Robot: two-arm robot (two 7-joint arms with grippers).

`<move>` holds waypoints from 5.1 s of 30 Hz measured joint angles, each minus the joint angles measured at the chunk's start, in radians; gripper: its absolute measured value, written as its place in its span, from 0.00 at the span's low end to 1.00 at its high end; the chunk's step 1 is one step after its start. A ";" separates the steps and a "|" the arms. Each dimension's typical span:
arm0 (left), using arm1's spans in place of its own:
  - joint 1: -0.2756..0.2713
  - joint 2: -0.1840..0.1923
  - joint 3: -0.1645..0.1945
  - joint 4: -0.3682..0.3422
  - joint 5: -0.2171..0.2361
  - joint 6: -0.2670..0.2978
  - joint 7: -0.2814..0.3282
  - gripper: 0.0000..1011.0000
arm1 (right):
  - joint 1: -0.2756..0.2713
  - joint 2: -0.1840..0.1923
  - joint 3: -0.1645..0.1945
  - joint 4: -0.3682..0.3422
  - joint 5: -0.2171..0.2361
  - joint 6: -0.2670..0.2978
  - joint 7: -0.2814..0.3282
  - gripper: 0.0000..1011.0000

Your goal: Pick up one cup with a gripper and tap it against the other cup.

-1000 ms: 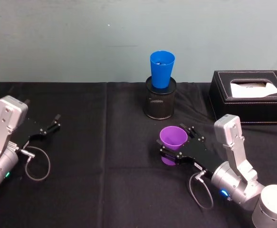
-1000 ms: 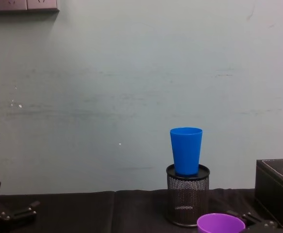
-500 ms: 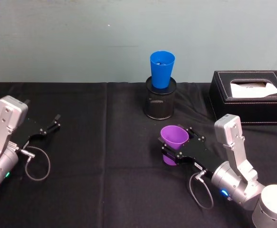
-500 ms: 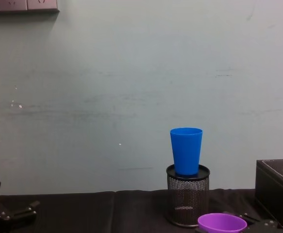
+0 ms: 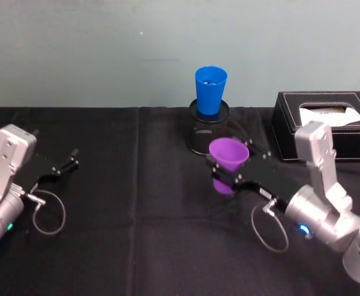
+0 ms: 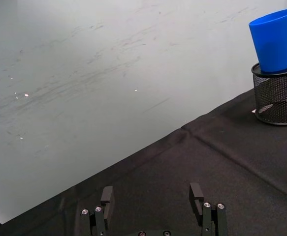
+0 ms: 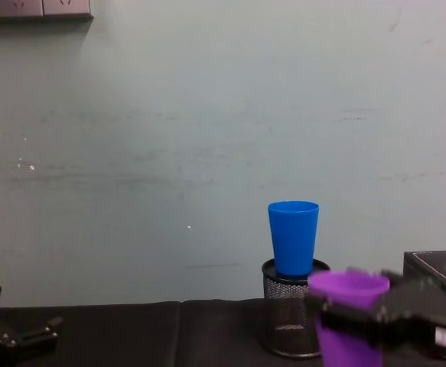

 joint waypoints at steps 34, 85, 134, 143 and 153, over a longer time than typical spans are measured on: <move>0.000 0.000 0.000 0.000 0.000 0.000 0.000 0.99 | 0.027 0.028 0.020 -0.158 0.051 0.170 -0.007 0.75; 0.000 0.000 0.000 0.000 0.000 0.000 0.000 0.99 | 0.026 0.027 0.020 -0.155 0.050 0.167 -0.005 0.75; 0.000 0.000 0.000 0.000 0.000 0.000 0.000 0.99 | 0.175 -0.062 -0.019 0.071 0.034 0.181 -0.023 0.75; 0.000 0.000 0.000 0.000 0.000 0.000 0.000 0.99 | 0.256 -0.118 -0.030 0.200 0.015 0.135 -0.023 0.75; 0.000 0.000 0.000 0.000 0.000 0.000 0.000 0.99 | 0.331 -0.168 -0.027 0.330 -0.007 0.079 -0.017 0.75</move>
